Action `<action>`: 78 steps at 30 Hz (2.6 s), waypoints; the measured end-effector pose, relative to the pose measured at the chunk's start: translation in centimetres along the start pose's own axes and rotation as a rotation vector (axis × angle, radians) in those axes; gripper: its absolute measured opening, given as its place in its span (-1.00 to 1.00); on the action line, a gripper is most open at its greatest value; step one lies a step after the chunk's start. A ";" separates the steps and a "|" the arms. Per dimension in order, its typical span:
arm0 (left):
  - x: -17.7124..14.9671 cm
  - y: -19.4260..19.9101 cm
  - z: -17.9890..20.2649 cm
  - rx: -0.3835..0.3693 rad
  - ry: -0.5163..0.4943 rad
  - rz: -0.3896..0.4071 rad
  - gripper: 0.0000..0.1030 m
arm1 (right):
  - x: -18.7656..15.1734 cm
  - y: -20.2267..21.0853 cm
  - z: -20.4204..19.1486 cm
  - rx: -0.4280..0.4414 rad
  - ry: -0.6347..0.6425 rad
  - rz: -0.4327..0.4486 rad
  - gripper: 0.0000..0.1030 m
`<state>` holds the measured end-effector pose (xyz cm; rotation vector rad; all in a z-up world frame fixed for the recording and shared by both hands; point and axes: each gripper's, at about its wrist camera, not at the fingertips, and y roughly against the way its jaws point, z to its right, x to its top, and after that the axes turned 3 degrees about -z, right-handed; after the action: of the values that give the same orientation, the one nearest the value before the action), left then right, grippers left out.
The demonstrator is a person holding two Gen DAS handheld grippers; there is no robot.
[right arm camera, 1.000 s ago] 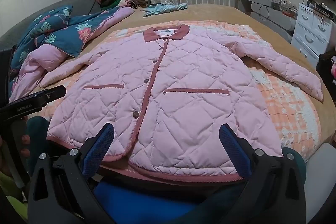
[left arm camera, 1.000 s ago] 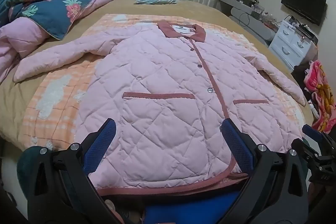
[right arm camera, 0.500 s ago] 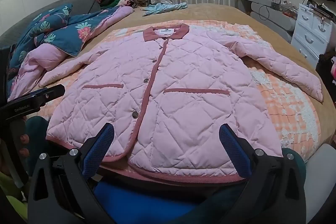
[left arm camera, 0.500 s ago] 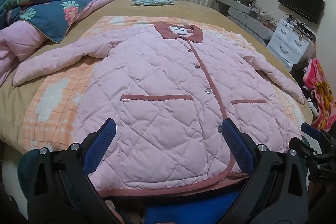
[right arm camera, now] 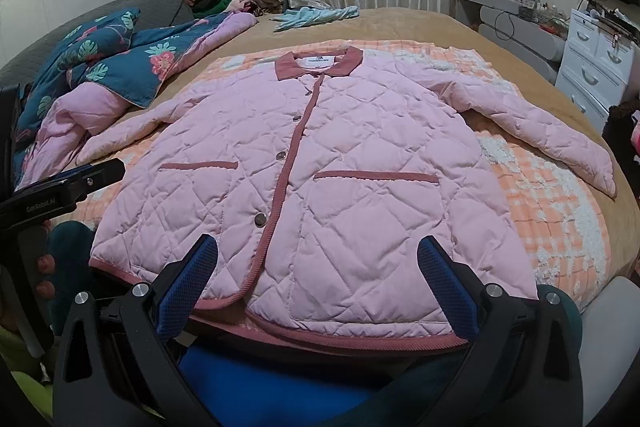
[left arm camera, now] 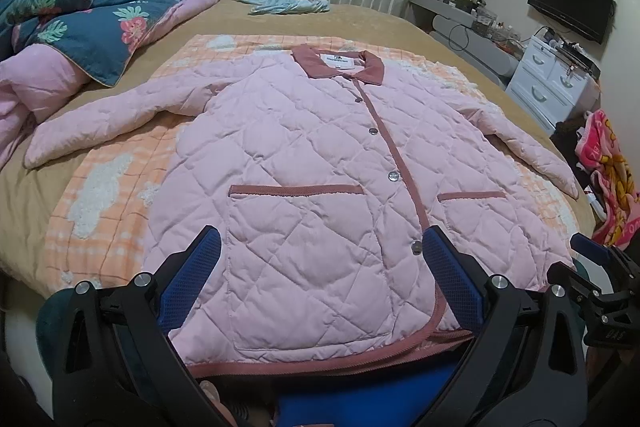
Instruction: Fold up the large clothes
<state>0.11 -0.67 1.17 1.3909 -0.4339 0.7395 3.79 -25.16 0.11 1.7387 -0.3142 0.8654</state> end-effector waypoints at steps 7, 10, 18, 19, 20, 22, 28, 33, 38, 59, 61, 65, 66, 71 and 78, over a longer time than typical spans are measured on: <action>0.1 0.1 0.0 -0.007 0.003 0.001 0.83 | 0.0 0.1 -0.1 0.002 0.003 0.001 0.92; 0.1 0.1 0.1 -0.005 -0.001 0.003 0.83 | 0.0 0.1 -0.1 0.001 0.005 0.001 0.92; 0.1 0.2 0.2 -0.005 0.000 0.005 0.83 | -0.1 0.0 -0.1 0.001 0.002 0.002 0.92; 0.1 0.2 0.2 -0.006 -0.001 0.005 0.83 | -0.1 0.0 -0.1 0.003 0.000 0.002 0.92; 0.1 0.2 0.2 -0.004 -0.001 0.005 0.83 | -0.1 0.0 -0.2 0.002 -0.001 0.002 0.92; 0.1 0.2 0.2 -0.004 0.000 0.006 0.83 | -0.2 0.0 -0.1 0.005 -0.005 -0.001 0.92; 0.2 0.4 0.4 -0.006 -0.005 0.006 0.83 | -0.1 0.0 0.0 0.004 -0.007 0.001 0.92; 0.3 0.2 0.6 -0.012 -0.008 0.005 0.83 | 0.0 0.0 0.2 0.004 -0.011 0.002 0.92; 0.3 -0.2 0.7 -0.016 -0.010 -0.001 0.83 | 0.0 0.0 0.1 0.005 -0.012 0.001 0.92; 4.4 -3.9 0.3 -0.022 0.023 -0.010 0.83 | 5.9 -2.7 0.8 -0.011 0.003 0.000 0.92; 5.0 -4.2 0.5 -0.022 0.026 -0.009 0.83 | 6.7 -3.1 0.9 -0.005 0.002 0.000 0.92; 6.3 -4.8 0.7 -0.020 0.027 -0.003 0.83 | 8.2 -3.9 0.9 0.003 0.003 -0.001 0.92; 6.6 -4.9 0.7 -0.021 0.027 -0.002 0.83 | 8.5 -4.0 0.9 0.003 0.004 0.000 0.92; 8.9 -5.4 0.7 -0.011 0.042 0.013 0.83 | 10.9 -4.7 1.2 0.003 0.000 0.013 0.92; 11.7 -6.6 0.6 -0.008 0.067 0.004 0.83 | 14.1 -5.5 2.1 0.008 -0.020 0.037 0.92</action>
<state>13.01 1.18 4.39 1.3541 -0.3870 0.7846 17.71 -22.24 5.58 1.7540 -0.3576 0.8777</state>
